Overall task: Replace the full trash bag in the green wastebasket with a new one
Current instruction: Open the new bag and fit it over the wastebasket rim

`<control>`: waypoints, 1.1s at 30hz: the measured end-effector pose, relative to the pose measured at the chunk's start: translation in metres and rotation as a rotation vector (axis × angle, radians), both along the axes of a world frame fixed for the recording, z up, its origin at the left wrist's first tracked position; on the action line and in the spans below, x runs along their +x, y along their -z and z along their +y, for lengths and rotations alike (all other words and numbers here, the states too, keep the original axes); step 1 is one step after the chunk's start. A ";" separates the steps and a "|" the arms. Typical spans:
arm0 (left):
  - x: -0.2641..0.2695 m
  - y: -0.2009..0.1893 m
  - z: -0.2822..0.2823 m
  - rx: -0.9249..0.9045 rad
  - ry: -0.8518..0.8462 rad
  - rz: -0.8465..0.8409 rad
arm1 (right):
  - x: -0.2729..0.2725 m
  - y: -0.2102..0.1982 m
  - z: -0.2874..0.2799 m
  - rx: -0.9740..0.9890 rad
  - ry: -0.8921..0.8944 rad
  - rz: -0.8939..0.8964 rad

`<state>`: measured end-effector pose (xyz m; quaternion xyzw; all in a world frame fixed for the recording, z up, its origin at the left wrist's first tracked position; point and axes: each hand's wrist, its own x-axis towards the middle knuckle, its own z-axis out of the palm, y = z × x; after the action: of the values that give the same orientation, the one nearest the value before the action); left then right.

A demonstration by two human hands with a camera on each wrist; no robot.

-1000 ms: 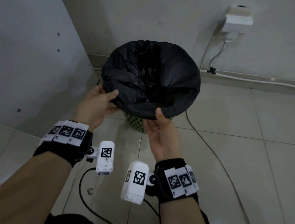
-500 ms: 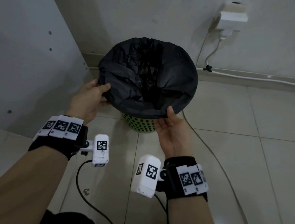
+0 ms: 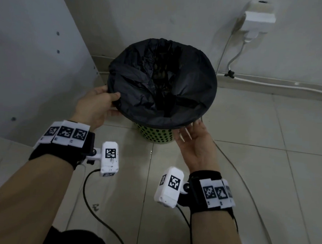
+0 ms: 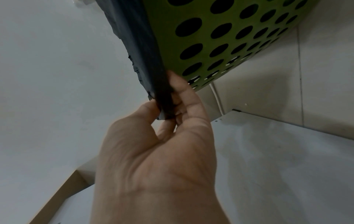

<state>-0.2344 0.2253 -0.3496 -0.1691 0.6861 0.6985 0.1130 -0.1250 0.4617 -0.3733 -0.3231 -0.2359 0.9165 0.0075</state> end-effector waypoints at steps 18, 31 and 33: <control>-0.003 0.002 0.003 -0.025 -0.086 -0.024 | 0.003 0.001 0.013 0.075 -0.127 0.123; 0.007 -0.006 0.009 0.015 -0.074 0.029 | -0.002 -0.011 0.011 0.197 -0.135 0.045; 0.009 -0.010 0.009 0.036 -0.063 0.055 | -0.004 -0.013 0.010 0.196 -0.119 0.015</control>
<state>-0.2258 0.2346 -0.3394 -0.1693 0.6706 0.7183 0.0748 -0.1289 0.4712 -0.3601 -0.2993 -0.3433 0.8902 -0.0137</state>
